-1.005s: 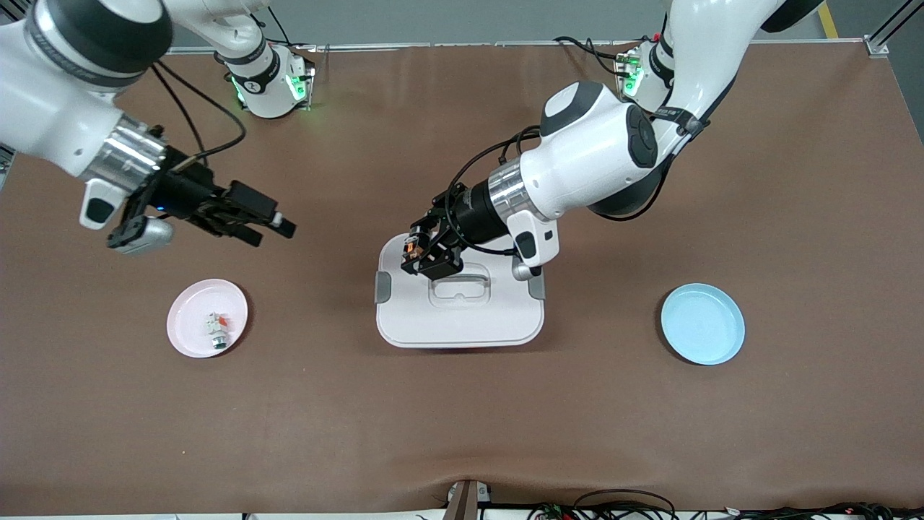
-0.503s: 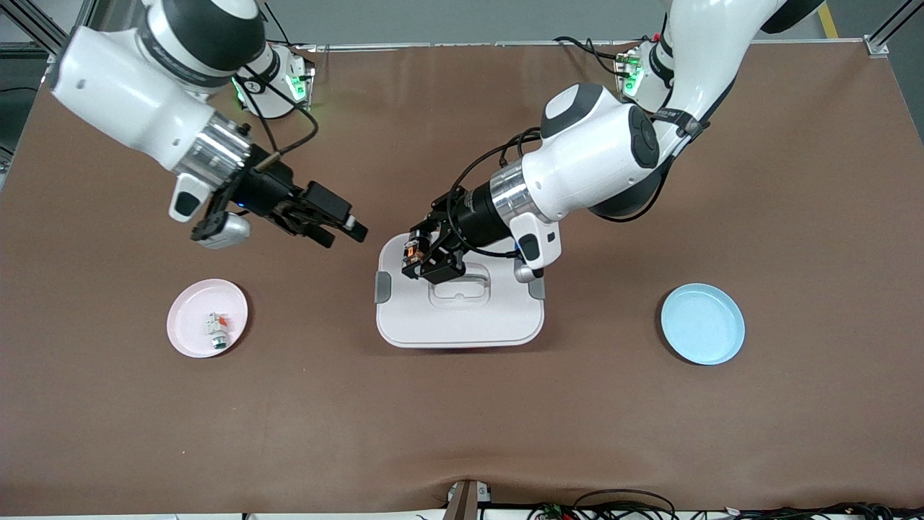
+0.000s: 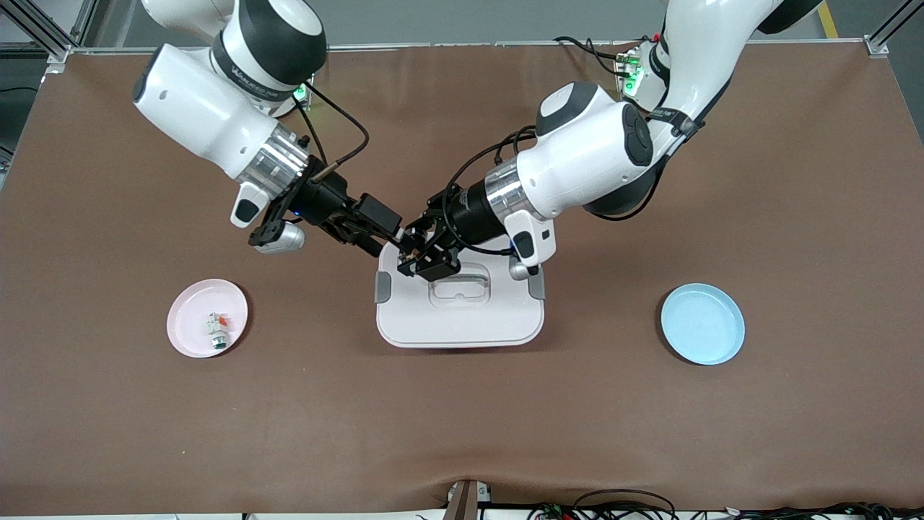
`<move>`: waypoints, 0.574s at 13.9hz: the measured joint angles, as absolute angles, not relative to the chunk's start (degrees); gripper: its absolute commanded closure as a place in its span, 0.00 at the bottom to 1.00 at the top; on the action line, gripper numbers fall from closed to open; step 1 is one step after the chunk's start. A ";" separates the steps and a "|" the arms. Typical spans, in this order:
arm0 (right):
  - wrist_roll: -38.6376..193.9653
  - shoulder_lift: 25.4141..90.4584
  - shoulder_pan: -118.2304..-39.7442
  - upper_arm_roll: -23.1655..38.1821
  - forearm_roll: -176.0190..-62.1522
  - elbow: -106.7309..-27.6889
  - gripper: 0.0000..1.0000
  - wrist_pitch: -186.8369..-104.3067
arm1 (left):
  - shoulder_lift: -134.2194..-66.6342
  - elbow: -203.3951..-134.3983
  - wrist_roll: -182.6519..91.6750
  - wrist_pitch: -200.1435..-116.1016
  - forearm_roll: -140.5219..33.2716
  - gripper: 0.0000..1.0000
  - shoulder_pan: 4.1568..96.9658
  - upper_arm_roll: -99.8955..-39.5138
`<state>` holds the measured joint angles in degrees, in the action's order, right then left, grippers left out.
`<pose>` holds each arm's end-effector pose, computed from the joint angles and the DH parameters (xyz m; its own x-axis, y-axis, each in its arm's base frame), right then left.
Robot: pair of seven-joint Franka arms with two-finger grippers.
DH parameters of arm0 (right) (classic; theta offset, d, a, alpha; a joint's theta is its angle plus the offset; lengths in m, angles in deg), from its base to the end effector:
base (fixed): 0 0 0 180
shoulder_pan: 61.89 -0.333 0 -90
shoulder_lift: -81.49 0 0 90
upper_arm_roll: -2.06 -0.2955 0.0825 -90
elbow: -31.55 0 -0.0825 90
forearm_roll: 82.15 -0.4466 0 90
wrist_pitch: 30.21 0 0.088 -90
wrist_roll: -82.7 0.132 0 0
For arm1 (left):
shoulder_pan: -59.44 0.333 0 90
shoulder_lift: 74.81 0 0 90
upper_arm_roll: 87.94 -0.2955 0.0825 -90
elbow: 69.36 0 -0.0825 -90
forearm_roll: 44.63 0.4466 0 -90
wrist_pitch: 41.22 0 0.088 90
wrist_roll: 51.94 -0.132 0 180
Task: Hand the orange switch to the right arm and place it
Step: 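Reach the right gripper toward the orange switch held by the left gripper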
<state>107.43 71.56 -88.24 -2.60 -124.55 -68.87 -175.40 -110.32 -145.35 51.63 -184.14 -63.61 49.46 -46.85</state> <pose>0.6239 0.3741 0.4750 0.9149 -0.3991 0.0605 -0.2295 -0.6376 -0.7354 0.6112 -0.5448 0.4668 0.2623 0.6226 -0.7372 0.9584 -0.0792 0.2741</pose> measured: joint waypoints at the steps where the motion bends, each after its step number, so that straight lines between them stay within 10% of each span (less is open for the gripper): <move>1: 107.68 71.18 -88.52 -2.55 -124.55 -68.49 0.00 -175.63 | -110.40 -145.36 51.65 -184.00 -63.61 0.91 49.42 -46.94; 8: 107.85 70.02 -88.89 -2.33 -122.68 -68.13 0.00 -176.00 | -110.59 -145.35 51.65 -177.31 -63.61 0.92 49.46 -47.13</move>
